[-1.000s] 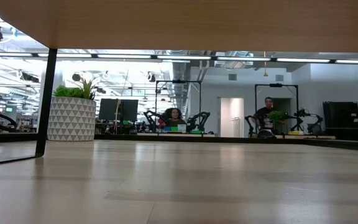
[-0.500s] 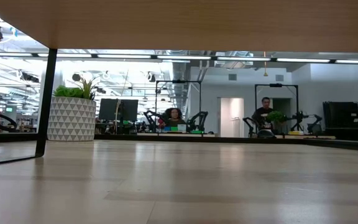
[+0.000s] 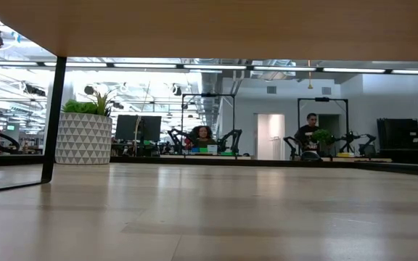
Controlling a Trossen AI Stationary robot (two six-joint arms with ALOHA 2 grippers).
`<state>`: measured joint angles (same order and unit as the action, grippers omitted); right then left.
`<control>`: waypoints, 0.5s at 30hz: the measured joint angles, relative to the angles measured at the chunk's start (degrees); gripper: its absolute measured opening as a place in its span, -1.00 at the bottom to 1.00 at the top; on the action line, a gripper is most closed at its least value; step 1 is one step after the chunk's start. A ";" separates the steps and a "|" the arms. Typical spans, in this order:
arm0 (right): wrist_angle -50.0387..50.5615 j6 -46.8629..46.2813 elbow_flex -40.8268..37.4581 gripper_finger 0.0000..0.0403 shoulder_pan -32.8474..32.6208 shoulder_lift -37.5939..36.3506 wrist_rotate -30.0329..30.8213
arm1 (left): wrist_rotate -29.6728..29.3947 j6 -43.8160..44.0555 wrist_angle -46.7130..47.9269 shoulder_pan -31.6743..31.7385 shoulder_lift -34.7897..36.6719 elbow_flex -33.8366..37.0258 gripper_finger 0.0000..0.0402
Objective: Stack baskets on shelf by color
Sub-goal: Return to Home Position
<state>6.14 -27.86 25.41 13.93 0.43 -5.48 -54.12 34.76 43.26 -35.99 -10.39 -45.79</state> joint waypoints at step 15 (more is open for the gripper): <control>-27.69 -6.61 -24.92 -0.84 -0.11 0.10 0.87 | -2.07 4.88 -3.98 -0.01 10.12 18.35 0.20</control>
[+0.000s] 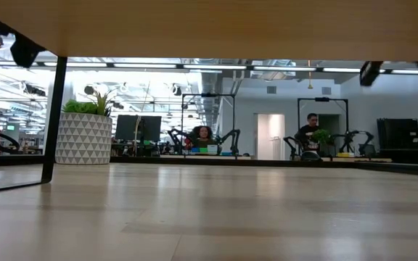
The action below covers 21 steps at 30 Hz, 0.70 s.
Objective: Stack baskets on shelf by color
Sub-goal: Return to Home Position
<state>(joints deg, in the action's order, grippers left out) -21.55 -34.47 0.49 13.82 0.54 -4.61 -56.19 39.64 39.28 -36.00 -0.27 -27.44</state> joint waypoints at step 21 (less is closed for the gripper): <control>12.68 9.34 -0.11 -0.84 -4.76 0.57 -0.01 | 4.99 4.52 -13.72 -0.03 -0.25 18.64 0.20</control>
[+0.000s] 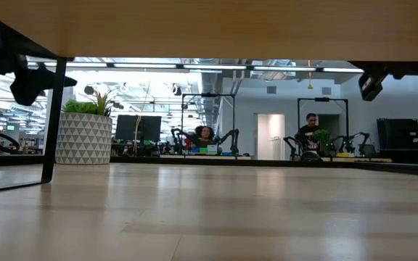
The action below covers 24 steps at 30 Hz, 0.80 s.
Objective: Stack baskets on shelf by color
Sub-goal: Return to Home Position
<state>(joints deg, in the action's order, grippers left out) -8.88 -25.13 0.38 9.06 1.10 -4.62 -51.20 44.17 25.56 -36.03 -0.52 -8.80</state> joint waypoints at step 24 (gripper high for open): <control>7.27 11.87 -0.07 -0.84 0.00 1.78 0.24 | 1.47 -14.22 0.60 0.02 -0.30 0.22 0.20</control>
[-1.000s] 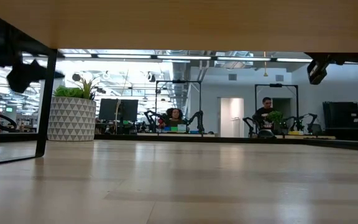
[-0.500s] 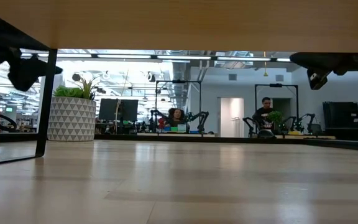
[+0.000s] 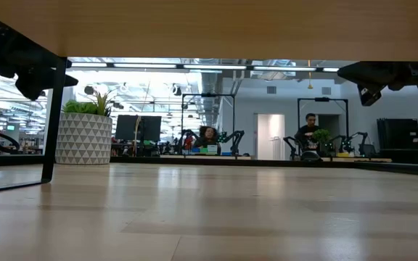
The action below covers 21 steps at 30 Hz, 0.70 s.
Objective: Stack baskets on shelf by color
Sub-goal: Return to Home Position
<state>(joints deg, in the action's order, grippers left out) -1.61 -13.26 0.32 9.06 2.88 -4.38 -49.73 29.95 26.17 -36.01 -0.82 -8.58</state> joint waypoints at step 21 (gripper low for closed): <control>0.00 3.40 -0.07 -0.84 0.04 4.58 0.22 | 34.62 -22.35 -23.24 -0.02 0.05 5.94 0.20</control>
<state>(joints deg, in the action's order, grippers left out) -1.61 -9.86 0.25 9.10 7.46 -4.16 -15.11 7.60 2.93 -36.03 -0.77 -2.64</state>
